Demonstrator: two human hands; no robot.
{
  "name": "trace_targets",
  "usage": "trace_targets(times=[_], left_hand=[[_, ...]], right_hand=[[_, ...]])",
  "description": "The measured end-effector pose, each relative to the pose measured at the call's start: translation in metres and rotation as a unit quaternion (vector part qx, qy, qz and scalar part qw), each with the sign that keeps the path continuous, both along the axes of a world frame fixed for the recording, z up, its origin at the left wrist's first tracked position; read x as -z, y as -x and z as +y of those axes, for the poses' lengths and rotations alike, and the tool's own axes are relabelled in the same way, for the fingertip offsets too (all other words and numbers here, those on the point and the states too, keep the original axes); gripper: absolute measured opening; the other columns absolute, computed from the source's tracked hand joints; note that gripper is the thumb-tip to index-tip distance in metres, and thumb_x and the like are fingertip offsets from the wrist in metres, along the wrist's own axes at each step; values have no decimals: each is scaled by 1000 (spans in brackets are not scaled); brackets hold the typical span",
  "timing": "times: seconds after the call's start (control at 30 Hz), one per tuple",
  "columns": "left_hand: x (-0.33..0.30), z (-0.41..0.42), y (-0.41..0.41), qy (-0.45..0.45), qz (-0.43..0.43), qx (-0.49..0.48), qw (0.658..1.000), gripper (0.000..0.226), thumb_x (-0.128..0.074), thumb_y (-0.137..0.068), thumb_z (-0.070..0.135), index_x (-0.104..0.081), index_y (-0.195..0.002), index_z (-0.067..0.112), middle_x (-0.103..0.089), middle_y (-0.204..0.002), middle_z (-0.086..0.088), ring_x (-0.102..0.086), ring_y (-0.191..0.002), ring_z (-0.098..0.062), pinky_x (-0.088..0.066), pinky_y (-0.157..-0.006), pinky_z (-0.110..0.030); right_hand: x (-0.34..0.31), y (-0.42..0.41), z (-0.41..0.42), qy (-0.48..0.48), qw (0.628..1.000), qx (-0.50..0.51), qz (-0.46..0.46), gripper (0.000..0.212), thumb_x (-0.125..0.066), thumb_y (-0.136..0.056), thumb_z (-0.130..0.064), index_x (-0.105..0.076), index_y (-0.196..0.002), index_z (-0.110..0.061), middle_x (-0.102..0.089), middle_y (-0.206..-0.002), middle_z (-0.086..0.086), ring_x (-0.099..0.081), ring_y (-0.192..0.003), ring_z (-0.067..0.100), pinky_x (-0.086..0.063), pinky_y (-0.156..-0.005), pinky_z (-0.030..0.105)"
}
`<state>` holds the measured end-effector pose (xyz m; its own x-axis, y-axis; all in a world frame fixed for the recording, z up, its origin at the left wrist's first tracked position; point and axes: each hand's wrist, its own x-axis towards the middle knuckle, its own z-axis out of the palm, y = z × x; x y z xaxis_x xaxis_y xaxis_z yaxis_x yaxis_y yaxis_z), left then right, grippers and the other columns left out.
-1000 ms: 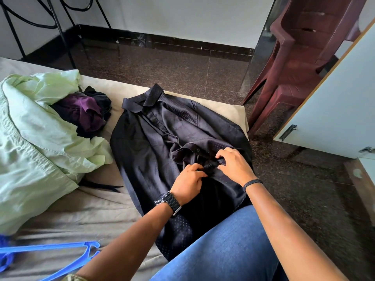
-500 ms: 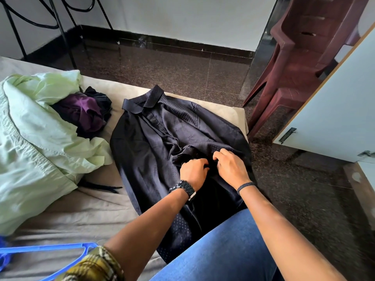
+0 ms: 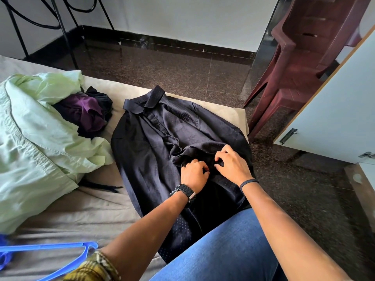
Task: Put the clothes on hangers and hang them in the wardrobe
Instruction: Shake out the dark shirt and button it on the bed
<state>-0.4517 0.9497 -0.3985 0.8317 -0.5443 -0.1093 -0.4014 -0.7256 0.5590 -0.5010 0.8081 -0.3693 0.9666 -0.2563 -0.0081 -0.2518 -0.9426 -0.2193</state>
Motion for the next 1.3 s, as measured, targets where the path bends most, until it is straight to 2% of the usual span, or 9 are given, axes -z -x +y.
trace_targets(times=[0.17, 0.3, 0.47, 0.53, 0.63, 0.73, 0.83, 1.03, 1.3], left_hand=[[-4, 0, 2, 55, 58, -61, 995, 12, -62, -83, 29, -68, -93, 24, -65, -104, 2, -59, -101, -19, -40, -92, -36], [-10, 2, 4, 136, 111, -116, 978, 3, -67, -78, 22, -68, -81, 21, -71, -86, 4, -64, -85, -15, -48, -84, -31], [-20, 4, 6, 200, 122, -146, 961, 3, -69, -77, 14, -70, -79, 13, -58, -66, 11, -55, -65, -5, -41, -62, -12], [-25, 4, 6, 229, 154, -168, 946, 1, -69, -78, 12, -70, -78, 11, -56, -60, 10, -52, -56, -2, -46, -62, -14], [-35, 5, 10, 326, 264, -201, 885, 10, -64, -82, 2, -65, -73, 7, -62, -63, -3, -60, -55, -10, -58, -62, -29], [-47, 9, 15, 411, 338, -208, 821, 16, -61, -85, -6, -61, -71, 3, -63, -66, -10, -62, -58, -14, -56, -55, -23], [-60, 15, 20, 458, 362, -204, 786, 14, -60, -86, -7, -61, -74, 1, -63, -66, -11, -63, -57, -16, -56, -55, -23], [-75, 29, 28, 513, 396, -191, 737, 12, -58, -88, -6, -63, -80, 1, -64, -64, -7, -65, -57, -12, -57, -58, -24], [-79, 38, 36, 508, 403, -188, 738, 9, -58, -88, -6, -64, -82, -2, -65, -69, -10, -66, -59, -14, -59, -62, -26]], right_hand=[[2, -4, 9, 111, 993, -11, 30, 32, -69, -83, -35, -57, -106, -15, -44, -114, 7, -56, -94, 28, -51, -69, 38], [1, -6, 16, 163, 986, -34, 30, 19, -62, -86, -18, -58, -102, -9, -46, -118, 12, -57, -94, 32, -47, -63, 39], [1, -4, 13, 170, 985, -8, 2, 13, -72, -68, 0, -63, -77, -5, -56, -93, 14, -60, -69, 33, -46, -47, 37], [-2, -4, 11, 146, 989, -4, -34, 15, -77, -57, -1, -63, -62, -6, -53, -81, 13, -54, -64, 33, -46, -46, 36], [-17, 2, 11, 69, 993, 0, -96, 7, -72, -69, -7, -66, -65, -8, -49, -83, 9, -49, -75, 31, -47, -60, 39], [-35, 9, 14, -25, 988, 0, -152, 7, -68, -78, -8, -66, -72, -7, -49, -84, 7, -46, -82, 23, -43, -76, 33], [-55, 11, 22, -130, 976, 14, -174, 6, -65, -84, -9, -68, -79, -6, -55, -81, 3, -49, -73, 14, -39, -73, 22], [-72, 18, 34, -238, 963, 62, -111, 9, -64, -89, -20, -68, -87, -11, -67, -78, -2, -61, -71, 9, -40, -59, 7], [-71, 31, 42, -319, 938, 80, -105, 8, -72, -81, -13, -68, -87, -15, -64, -73, -5, -58, -66, 4, -48, -68, 14]])
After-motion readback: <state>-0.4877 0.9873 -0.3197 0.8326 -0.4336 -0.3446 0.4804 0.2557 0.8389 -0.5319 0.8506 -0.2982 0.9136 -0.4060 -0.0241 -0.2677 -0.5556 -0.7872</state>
